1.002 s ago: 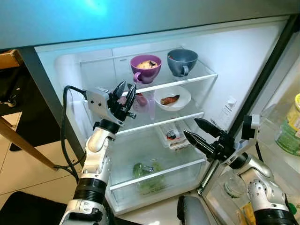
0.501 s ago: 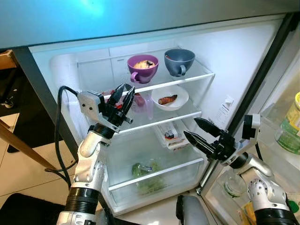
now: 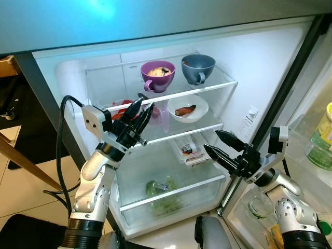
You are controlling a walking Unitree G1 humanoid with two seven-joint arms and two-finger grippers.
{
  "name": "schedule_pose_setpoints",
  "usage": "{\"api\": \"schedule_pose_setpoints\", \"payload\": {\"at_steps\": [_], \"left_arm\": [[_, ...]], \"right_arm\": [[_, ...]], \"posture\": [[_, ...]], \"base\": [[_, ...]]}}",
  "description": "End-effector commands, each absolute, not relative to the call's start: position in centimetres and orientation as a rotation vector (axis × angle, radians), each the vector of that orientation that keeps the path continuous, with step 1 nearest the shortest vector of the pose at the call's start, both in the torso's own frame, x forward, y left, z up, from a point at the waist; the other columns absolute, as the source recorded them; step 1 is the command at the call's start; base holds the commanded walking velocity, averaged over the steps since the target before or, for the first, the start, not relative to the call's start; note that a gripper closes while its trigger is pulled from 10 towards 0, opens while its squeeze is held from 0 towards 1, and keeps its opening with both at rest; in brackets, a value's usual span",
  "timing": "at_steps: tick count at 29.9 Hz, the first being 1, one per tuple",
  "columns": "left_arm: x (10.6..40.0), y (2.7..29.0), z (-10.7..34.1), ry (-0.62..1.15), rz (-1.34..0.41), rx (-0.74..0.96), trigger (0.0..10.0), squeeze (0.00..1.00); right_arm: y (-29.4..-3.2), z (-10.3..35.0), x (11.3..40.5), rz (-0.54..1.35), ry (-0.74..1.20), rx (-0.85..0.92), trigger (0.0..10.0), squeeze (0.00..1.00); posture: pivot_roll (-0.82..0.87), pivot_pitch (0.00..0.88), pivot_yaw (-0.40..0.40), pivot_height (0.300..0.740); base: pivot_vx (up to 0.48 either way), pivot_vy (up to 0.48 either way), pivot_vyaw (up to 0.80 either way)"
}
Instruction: Restocking fridge
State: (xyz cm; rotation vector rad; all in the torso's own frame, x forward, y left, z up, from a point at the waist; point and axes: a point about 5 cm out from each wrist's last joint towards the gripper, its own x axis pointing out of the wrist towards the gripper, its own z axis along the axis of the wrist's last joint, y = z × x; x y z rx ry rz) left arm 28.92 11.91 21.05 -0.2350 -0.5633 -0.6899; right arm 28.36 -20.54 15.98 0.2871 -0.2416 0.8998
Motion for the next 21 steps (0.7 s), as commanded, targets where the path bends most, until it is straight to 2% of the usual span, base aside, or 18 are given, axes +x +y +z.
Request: {"api": "schedule_pose_setpoints", "payload": {"at_steps": [1,15,21], "left_arm": [[28.3,12.4,20.8,-0.555,-0.709,-0.236,10.0,0.00],[26.8,10.4,17.5,-0.398,-0.845,-0.230,10.0,0.00],[26.2,10.5,15.8,-0.329,-0.865,-0.218,10.0,0.00]], "right_arm": [[-20.9,16.2,28.4,0.893,-0.249,0.286,10.0,0.00],[-20.7,15.8,28.5,0.891,-0.223,0.272,10.0,0.00],[-20.7,15.6,28.5,0.887,-0.211,0.266,10.0,0.00]], "posture": [[-0.04,0.052,0.020,0.525],[-0.04,0.053,0.020,0.525],[-0.04,0.053,0.020,0.525]], "base": [[0.000,0.000,0.00],[0.000,0.000,0.00],[0.000,0.000,0.00]]}}
